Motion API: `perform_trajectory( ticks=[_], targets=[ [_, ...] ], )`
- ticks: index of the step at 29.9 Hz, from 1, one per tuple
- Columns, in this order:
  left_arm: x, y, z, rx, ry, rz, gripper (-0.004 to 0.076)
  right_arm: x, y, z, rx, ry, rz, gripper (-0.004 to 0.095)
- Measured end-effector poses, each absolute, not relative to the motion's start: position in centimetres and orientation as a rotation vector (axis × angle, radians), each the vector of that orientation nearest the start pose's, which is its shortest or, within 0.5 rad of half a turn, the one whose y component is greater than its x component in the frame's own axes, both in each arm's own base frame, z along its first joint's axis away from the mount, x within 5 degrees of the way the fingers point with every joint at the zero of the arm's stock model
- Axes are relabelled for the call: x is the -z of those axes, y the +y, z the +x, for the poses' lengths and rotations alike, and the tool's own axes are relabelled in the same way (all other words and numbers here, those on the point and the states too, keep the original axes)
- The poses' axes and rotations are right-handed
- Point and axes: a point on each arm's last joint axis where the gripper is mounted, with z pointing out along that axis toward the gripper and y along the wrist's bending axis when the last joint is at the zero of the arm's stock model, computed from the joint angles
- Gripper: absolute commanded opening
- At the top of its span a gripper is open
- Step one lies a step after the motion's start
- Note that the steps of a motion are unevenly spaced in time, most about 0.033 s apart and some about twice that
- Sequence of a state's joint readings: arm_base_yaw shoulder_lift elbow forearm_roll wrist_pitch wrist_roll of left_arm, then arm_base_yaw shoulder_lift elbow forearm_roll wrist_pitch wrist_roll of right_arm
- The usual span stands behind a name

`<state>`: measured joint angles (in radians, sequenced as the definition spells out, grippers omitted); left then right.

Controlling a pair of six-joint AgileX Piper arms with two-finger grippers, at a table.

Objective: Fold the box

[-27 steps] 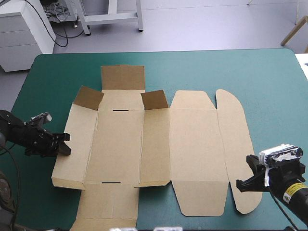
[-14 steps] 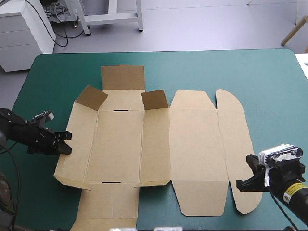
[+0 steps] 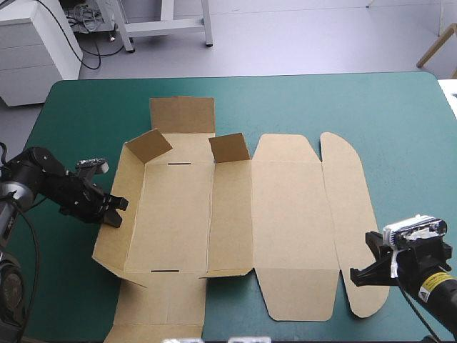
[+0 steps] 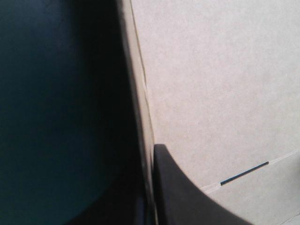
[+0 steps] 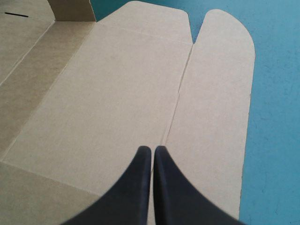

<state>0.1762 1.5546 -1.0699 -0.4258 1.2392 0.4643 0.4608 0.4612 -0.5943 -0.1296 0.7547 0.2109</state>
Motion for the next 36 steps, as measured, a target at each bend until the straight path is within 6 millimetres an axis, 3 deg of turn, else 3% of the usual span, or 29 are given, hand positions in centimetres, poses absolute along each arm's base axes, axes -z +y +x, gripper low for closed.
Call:
perform_trajectory(
  ticks=[3, 6, 9, 14, 16, 19, 24, 30, 36],
  targets=[
    [-24.7, 0.6, 27.8, 0.609, 2.991, 0.228, -0.0001, -30.6, 3.0, 7.8, -0.247, 2.11, -0.313, 0.0],
    [-25.2, 0.4, 28.2, 0.606, 2.97, 0.231, 0.0075, -30.4, 3.0, 7.8, -0.25, 2.117, -0.313, 0.0],
    [-25.7, 0.4, 28.5, 0.601, 2.949, 0.23, 0.0231, -30.4, 3.0, 7.8, -0.254, 2.117, -0.312, 0.0],
    [-25.9, 0.3, 28.6, 0.611, 2.937, 0.224, 0.061, -30.4, 3.0, 7.8, -0.258, 2.11, -0.312, 0.0],
    [-25.9, 0.3, 28.7, 0.617, 2.938, 0.203, 0.0676, -30.4, 3.1, 7.8, -0.259, 2.108, -0.311, 0.0],
    [-26.3, 0.3, 28.9, 0.612, 2.929, 0.171, 0.0673, -30.4, 3.1, 7.8, -0.26, 2.108, -0.311, 0.0],
    [-28.8, 0.5, 30.2, 0.573, 2.848, 0.165, 0.0668, -30.4, 3.1, 7.8, -0.259, 2.108, -0.312, 0.0],
    [-34.1, 0.6, 31.3, 0.505, 2.684, 0.16, 0.0668, -30.4, 3.1, 7.8, -0.255, 2.106, -0.319, 0.0],
    [-39.2, 0.4, 29.3, 0.436, 2.538, 0.192, 0.0668, -30.4, 3.1, 7.8, -0.255, 2.106, -0.319, 0.0]
  ],
)
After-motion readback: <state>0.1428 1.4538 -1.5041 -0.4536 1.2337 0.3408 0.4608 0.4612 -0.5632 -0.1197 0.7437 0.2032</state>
